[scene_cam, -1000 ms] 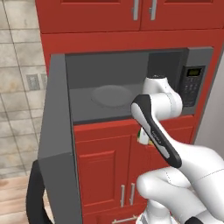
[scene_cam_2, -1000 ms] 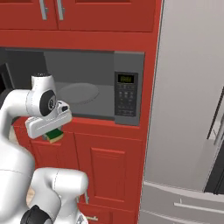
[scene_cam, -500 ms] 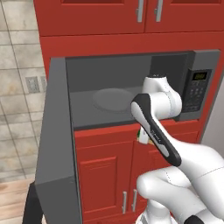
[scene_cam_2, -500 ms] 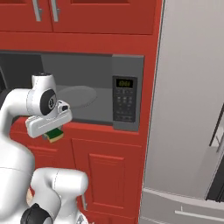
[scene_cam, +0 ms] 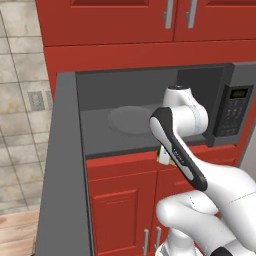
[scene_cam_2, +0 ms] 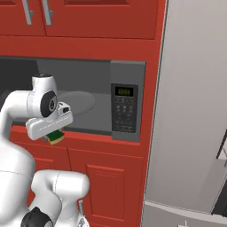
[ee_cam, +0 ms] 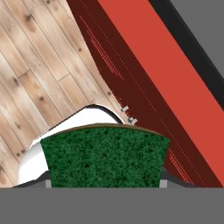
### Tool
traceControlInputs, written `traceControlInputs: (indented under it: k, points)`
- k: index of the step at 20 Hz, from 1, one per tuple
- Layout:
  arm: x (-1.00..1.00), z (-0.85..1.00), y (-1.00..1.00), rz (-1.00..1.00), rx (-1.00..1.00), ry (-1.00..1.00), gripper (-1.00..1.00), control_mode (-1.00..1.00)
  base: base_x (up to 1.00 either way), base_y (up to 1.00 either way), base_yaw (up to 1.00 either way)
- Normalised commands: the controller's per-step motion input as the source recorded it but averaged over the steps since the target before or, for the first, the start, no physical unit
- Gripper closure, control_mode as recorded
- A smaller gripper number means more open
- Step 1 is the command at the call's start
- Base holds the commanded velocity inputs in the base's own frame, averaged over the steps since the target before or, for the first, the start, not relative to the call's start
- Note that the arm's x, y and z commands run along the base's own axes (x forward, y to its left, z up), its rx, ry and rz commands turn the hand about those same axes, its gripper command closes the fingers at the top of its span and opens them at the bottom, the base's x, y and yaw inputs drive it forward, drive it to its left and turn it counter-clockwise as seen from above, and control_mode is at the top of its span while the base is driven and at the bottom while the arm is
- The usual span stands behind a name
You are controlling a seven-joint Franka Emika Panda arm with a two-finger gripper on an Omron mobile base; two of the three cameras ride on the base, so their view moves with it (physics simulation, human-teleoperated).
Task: Place the sponge inside the microwave to prepare for sanitizing.
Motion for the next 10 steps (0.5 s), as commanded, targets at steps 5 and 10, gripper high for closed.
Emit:
traceControlInputs:
  k: [5, 10]
  points:
    - [0.0, 0.0, 0.0, 0.0, 0.0, 0.0, 1.0, 1.0, 0.07, 0.04, 0.0]
    - [0.0, 0.0, 0.0, 0.0, 0.0, 0.0, 1.0, 1.0, 0.0, 0.0, 0.0]
